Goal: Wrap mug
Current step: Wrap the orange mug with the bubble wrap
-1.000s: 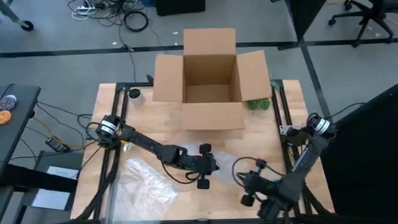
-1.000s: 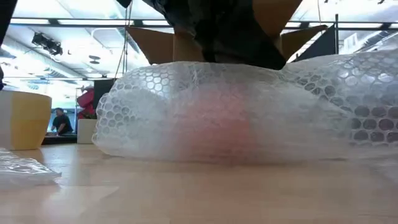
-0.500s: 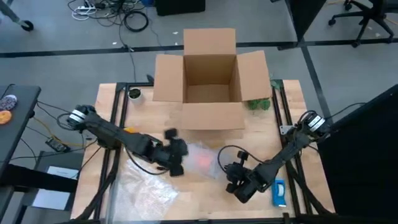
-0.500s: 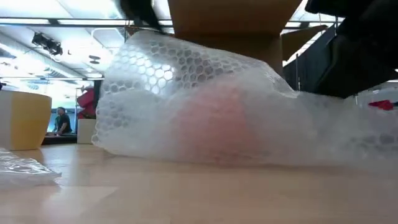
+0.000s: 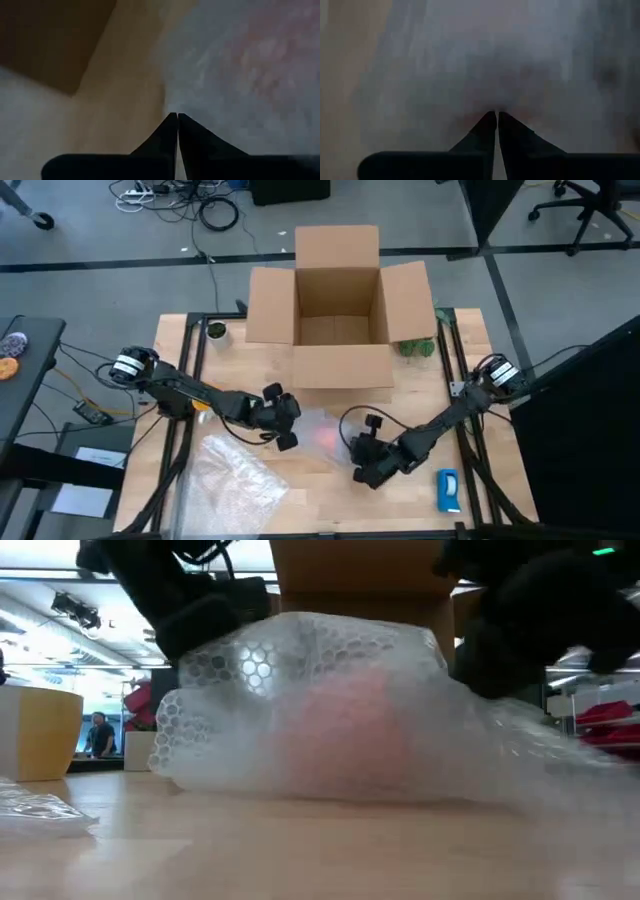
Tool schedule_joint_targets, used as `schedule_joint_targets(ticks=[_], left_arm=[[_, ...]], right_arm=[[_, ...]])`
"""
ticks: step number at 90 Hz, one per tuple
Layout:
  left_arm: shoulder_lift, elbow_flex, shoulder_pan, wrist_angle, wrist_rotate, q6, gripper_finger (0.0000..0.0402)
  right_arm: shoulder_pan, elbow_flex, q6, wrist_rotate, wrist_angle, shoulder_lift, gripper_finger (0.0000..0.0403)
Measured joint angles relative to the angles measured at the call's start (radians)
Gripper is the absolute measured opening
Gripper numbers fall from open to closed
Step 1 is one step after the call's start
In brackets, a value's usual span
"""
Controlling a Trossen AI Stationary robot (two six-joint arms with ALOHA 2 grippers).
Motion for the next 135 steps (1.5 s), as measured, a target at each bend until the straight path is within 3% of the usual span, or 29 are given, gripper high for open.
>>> schedule_joint_targets(ticks=[17, 39, 46, 57, 85, 114, 135], left_arm=[[0.076, -0.009, 0.003, 0.129, 0.040, 0.027, 0.0000], [0.161, -0.011, 0.003, 0.140, 0.042, 0.017, 0.0000], [0.163, -0.012, 0.004, 0.136, 0.042, 0.020, 0.0000], [0.163, -0.012, 0.004, 0.133, 0.046, 0.016, 0.0000], [0.168, -0.007, -0.003, 0.195, 0.113, 0.021, 0.0000], [0.167, -0.007, -0.002, 0.193, 0.099, 0.020, 0.0000], [0.167, -0.007, -0.001, 0.192, 0.093, 0.021, 0.0000]], right_arm=[[-0.090, 0.000, -0.264, -0.081, 0.332, 0.095, 0.0000], [-0.125, 0.000, -0.454, 0.065, 0.663, 0.207, 0.0000], [-0.140, 0.000, -0.454, 0.070, 0.703, 0.231, 0.0000], [-0.140, 0.000, -0.366, 0.056, 0.641, 0.232, 0.0000], [-0.064, 0.000, -0.273, 0.023, 0.373, 0.095, 0.0000], [-0.014, 0.000, -0.198, 0.011, 0.268, 0.023, 0.0000], [0.050, 0.000, -0.043, -0.007, 0.055, -0.078, 0.0000]])
